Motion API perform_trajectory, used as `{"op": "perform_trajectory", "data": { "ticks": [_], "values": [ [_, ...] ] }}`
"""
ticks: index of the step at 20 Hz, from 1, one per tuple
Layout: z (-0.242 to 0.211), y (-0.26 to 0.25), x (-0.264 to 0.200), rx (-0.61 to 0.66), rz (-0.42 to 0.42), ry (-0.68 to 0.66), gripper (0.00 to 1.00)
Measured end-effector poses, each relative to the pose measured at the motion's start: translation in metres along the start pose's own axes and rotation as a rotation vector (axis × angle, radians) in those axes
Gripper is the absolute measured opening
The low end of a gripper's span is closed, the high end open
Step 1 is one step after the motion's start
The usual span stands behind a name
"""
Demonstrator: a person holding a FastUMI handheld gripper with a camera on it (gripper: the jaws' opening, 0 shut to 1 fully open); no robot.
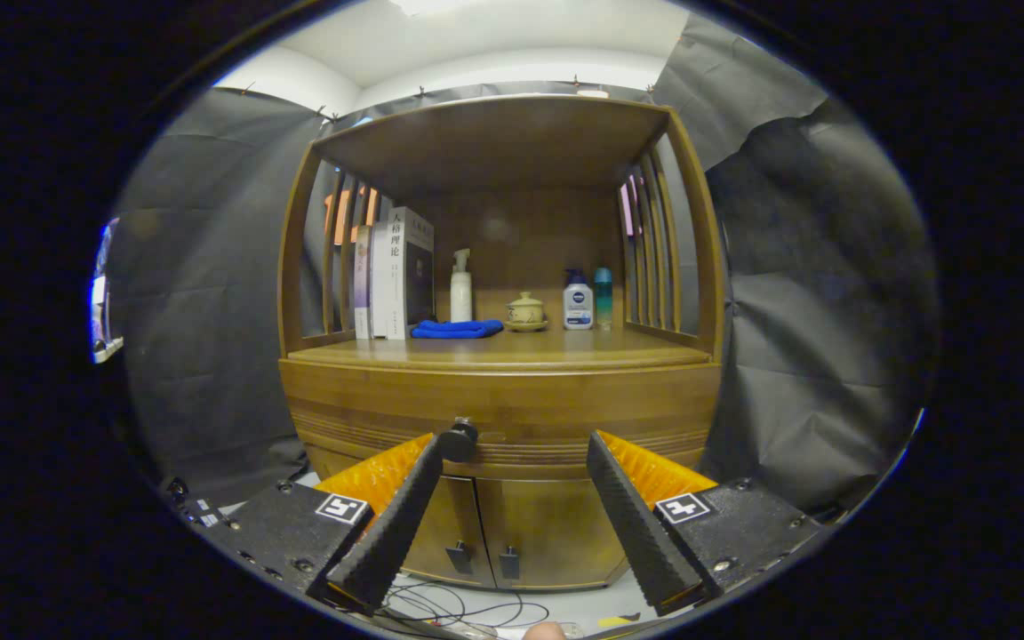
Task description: Pull open the drawer, take out the items inside it, and place them on the countertop above the cabinet.
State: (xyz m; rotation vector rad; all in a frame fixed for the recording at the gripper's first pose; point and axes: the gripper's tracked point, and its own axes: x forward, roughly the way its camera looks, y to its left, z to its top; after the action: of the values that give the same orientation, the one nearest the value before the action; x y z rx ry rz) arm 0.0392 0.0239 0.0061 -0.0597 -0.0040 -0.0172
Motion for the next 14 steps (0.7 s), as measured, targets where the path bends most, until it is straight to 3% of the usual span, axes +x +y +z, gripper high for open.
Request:
{"op": "perform_trajectory", "data": {
  "ticks": [6,14],
  "values": [
    [-0.018,0.031,0.06,-0.022,0.002,0.064,1.0],
    [-0.04,0.043,0.104,-0.032,-0.029,0.13,0.96]
  ]
}}
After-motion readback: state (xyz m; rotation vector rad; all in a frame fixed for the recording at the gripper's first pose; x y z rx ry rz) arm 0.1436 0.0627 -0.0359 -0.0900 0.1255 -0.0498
